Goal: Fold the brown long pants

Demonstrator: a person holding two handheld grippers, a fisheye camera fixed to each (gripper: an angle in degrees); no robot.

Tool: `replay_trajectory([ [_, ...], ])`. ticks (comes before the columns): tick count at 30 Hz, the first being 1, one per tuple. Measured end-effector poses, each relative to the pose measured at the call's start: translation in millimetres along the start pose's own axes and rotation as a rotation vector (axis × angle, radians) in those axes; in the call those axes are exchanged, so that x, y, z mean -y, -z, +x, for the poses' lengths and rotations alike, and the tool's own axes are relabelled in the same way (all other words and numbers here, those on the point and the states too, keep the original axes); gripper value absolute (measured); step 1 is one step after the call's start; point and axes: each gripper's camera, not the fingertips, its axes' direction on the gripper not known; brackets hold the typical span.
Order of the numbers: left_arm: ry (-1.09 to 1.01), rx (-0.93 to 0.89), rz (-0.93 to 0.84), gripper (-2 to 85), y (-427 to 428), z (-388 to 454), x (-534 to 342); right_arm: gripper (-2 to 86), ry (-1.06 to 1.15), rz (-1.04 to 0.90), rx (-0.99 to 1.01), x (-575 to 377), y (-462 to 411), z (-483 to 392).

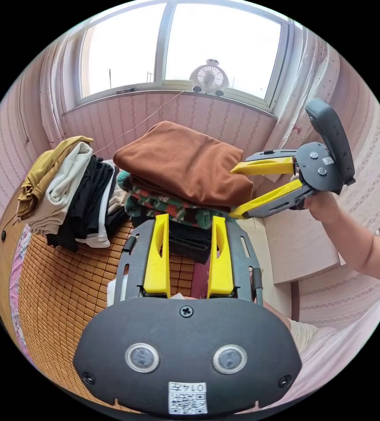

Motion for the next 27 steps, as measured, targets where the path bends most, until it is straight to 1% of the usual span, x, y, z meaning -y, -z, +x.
replay_trajectory([
  [2,-0.016,0.002,0.015,13.7,-1,-4,2,12.8,-0.005,0.04,0.028,2,9,7],
  [4,-0.015,0.012,0.032,13.8,-2,-12,4,8.6,-0.052,0.15,0.08,-2,31,27],
  [11,0.082,-0.065,0.021,16.5,-26,-29,15,7.2,-0.146,0.264,0.154,-5,56,74],
  [14,0.14,-0.088,-0.053,15.4,-42,-38,19,7.1,-0.148,0.315,0.124,-2,67,80],
  [15,0.159,-0.077,-0.069,10.3,-42,-40,19,7.0,-0.142,0.337,0.1,1,73,80],
  [16,0.163,-0.074,-0.109,1.0,-42,-41,18,6.9,-0.135,0.363,0.087,5,80,80],
  [18,0.2,-0.088,-0.127,-0.1,-38,-46,13,6.7,-0.122,0.414,0.091,13,93,79],
  [20,0.239,-0.108,-0.099,-0.6,-28,-51,1,6.5,-0.101,0.469,0.105,24,110,75],
  [23,0.282,-0.114,-0.01,-0.9,5,-58,-31,6.2,-0.028,0.588,0.153,45,146,56],
  [25,0.313,-0.067,0.074,-0.9,46,-64,-69,6.1,0.069,0.693,0.221,63,179,30],
  [27,0.342,-0.014,0.132,-1.0,85,-71,-108,6.0,0.162,0.75,0.291,79,203,4],
])
